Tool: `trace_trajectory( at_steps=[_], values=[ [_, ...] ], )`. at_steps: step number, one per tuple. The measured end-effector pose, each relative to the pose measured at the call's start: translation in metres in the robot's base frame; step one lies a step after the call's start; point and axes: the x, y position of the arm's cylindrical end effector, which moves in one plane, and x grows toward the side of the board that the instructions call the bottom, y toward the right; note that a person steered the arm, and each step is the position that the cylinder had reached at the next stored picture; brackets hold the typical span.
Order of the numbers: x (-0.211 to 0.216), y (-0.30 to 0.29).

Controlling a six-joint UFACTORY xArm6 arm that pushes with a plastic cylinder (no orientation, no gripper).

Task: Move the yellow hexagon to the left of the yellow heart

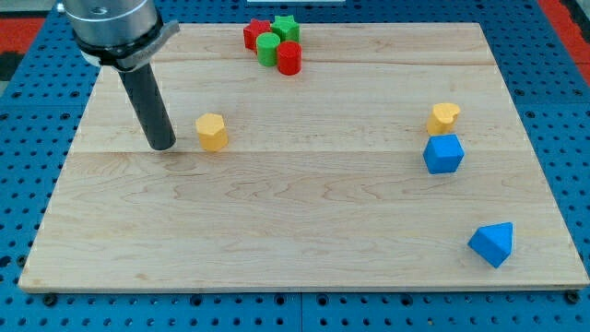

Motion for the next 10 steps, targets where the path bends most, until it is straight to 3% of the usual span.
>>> trace_trajectory(
  at_steps=[3, 5, 7, 8, 10],
  values=[
    [-0.018, 0.168],
    [0.023, 0.194],
    [0.001, 0.239],
    [0.005, 0.227],
    [-0.03, 0.231]
  ],
)
